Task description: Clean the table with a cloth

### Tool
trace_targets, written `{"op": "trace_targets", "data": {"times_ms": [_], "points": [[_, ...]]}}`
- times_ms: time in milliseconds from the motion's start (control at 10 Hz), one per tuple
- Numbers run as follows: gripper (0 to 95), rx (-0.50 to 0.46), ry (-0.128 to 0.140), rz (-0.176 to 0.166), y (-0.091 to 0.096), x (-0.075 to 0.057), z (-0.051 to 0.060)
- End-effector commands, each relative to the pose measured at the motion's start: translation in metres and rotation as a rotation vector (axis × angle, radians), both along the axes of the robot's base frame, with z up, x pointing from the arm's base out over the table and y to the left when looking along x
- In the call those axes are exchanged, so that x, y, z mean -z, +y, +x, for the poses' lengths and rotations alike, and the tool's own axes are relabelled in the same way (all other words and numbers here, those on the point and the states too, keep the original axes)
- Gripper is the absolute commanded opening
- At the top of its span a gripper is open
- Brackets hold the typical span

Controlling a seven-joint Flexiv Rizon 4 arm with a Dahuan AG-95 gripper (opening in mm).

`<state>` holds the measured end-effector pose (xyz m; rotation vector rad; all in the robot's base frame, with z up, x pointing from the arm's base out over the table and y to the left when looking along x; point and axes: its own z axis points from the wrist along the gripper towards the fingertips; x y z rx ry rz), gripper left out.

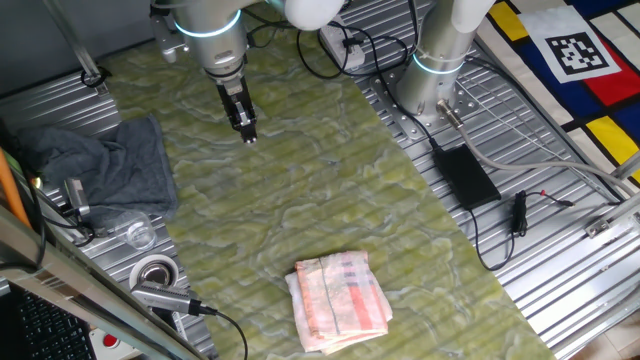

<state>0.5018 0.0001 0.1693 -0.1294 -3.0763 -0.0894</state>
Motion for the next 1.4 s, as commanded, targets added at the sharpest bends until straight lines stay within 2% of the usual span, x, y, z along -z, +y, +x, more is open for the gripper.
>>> {"op": "trace_targets", "data": {"times_ms": [100,200,300,500,800,1200,1300,1400], "points": [[0.0,0.012,-0.005,0.011,-0.0001,-0.0008,-0.0016],[0.0,0.024,0.018,0.012,-0.0001,-0.0008,-0.0016],[0.0,0.017,0.028,0.012,-0.0001,-0.0008,-0.0016],[0.0,-0.009,0.029,-0.014,-0.0001,-0.0008,-0.0016],[0.0,-0.056,0.029,-0.01,-0.0001,-0.0008,-0.0016],[0.0,-0.061,0.031,-0.007,-0.0001,-0.0008,-0.0016],[0.0,-0.07,0.039,-0.008,-0.0001,-0.0008,-0.0016],[0.0,-0.089,0.047,-0.031,-0.0001,-0.0008,-0.0016]]}}
